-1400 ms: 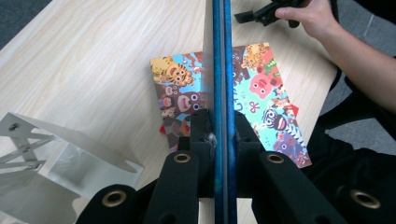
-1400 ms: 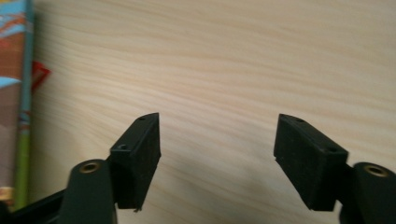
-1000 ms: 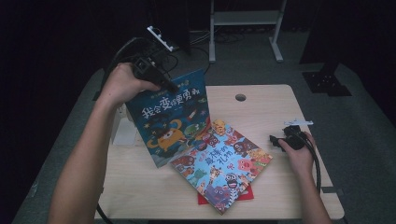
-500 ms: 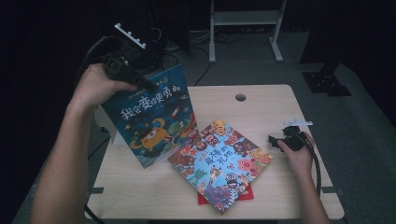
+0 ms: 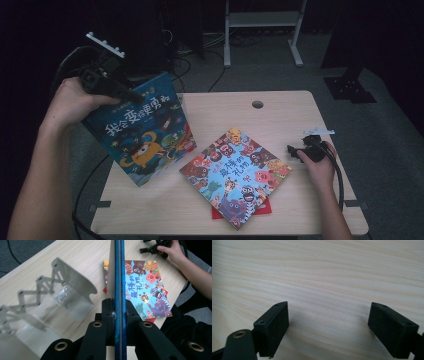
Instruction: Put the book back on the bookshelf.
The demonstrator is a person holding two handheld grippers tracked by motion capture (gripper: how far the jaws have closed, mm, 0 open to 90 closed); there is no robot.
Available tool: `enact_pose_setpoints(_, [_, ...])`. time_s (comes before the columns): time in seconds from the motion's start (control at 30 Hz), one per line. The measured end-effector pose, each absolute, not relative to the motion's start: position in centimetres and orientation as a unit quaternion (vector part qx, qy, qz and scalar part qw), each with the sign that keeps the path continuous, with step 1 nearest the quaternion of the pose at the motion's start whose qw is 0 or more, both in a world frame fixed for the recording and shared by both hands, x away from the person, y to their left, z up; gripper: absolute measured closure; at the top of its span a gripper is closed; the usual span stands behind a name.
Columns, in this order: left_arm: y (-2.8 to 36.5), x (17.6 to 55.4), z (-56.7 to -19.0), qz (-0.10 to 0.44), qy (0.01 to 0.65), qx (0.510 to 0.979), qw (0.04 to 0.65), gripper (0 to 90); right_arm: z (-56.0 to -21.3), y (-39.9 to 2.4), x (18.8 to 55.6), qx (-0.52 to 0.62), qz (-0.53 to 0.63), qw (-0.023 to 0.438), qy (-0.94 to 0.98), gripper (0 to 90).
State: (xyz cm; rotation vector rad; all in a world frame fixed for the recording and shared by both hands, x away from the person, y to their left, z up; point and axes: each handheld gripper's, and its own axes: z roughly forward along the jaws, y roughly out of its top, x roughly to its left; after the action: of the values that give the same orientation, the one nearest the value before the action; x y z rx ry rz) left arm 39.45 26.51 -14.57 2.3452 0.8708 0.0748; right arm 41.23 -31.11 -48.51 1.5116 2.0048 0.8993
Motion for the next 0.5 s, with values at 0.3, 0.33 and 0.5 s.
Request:
enact_pose_setpoints(0.3, [30.8, 38.1, -14.8, 0.045, 0.362, 0.877, 0.313, 82.3, -48.5, -31.1, 41.2, 0.551, 0.328, 0.235, 0.73, 15.8])
enact_pose_setpoints(0.33, [31.2, 38.0, -14.9, 0.046, 0.365, 0.877, 0.31, 82.3, -48.5, -31.1, 41.2, 0.551, 0.328, 0.235, 0.73, 15.8])
enact_pose_setpoints(0.5, [33.0, 37.4, -15.4, 0.053, 0.379, 0.87, 0.31, 82.3, -48.5, -31.1, 41.2, 0.551, 0.328, 0.235, 0.73, 15.9])
